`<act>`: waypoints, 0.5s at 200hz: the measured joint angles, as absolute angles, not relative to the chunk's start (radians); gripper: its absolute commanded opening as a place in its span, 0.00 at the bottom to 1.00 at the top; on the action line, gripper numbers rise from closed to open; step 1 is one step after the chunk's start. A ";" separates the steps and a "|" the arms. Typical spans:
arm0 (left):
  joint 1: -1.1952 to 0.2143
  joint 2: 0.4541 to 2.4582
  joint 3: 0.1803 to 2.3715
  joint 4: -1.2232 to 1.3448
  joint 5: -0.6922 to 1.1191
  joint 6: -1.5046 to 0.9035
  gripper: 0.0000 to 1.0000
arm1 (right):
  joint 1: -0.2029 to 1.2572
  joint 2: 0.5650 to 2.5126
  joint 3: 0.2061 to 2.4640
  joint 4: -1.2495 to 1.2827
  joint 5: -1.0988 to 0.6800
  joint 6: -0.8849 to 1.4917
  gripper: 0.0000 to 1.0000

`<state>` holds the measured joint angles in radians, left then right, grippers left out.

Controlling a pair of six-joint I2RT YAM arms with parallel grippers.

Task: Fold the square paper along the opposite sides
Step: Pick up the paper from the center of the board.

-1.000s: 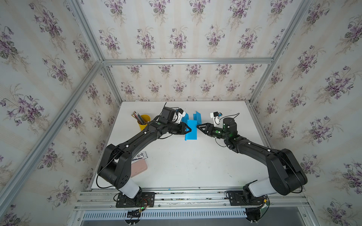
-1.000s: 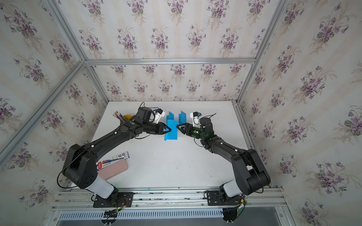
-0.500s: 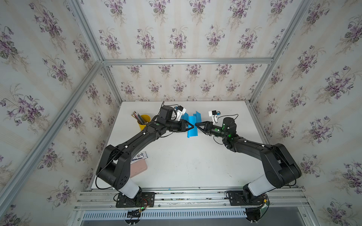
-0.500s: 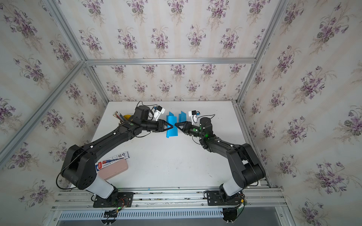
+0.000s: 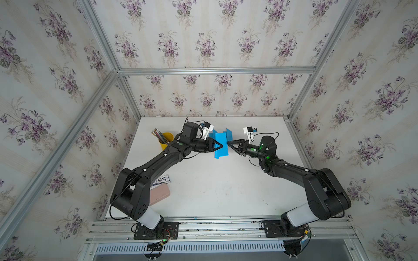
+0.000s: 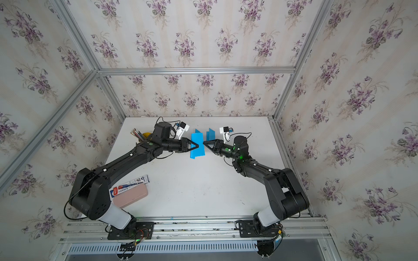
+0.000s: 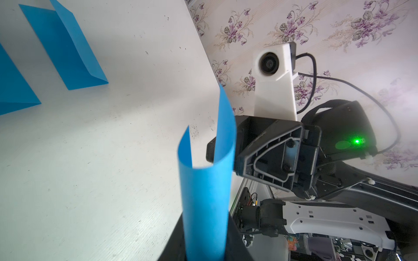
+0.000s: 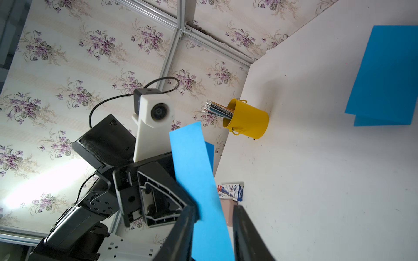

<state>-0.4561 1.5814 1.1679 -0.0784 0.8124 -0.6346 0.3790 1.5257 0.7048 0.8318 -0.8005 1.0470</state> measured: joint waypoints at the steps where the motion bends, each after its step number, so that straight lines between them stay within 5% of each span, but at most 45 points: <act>1: -0.456 1.581 1.168 -0.078 0.813 -0.635 0.24 | 0.379 1.525 0.705 0.832 -0.801 1.047 0.44; 64: -0.452 1.587 1.168 -0.014 0.871 -0.649 0.27 | 0.386 1.519 0.730 0.825 -0.819 1.037 0.50; 100: -0.452 1.597 1.174 0.005 0.899 -0.658 0.27 | 0.401 1.528 0.746 0.849 -0.850 1.048 0.38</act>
